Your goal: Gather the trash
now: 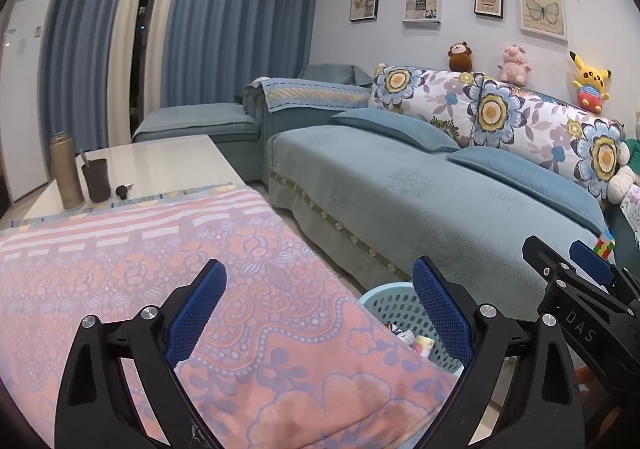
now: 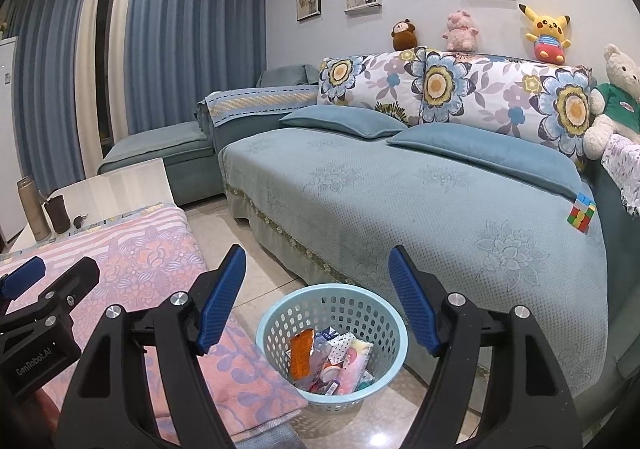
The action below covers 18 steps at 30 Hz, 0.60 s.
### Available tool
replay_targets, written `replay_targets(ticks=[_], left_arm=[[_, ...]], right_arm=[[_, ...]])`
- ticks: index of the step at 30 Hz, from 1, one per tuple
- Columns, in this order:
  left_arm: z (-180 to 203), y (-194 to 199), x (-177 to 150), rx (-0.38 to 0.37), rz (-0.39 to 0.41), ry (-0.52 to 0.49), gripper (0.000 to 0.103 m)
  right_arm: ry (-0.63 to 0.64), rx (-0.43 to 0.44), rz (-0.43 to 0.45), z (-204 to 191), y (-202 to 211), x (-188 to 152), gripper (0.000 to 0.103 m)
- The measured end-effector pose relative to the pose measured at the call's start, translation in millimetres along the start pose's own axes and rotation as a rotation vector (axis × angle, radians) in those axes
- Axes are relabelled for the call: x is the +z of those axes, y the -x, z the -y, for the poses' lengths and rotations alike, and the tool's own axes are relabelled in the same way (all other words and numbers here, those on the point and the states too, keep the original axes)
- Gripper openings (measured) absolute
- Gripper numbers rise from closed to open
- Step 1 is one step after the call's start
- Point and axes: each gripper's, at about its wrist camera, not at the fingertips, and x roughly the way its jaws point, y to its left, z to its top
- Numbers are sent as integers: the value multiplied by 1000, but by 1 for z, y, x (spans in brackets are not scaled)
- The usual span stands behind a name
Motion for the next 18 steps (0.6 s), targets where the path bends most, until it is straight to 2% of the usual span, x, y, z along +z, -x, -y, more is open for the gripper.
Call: replay_targets(ticks=[18], left_arm=[[-1, 1, 0, 2, 2, 3, 91]], right_arm=[[-1, 3, -6, 0, -1, -1, 70]])
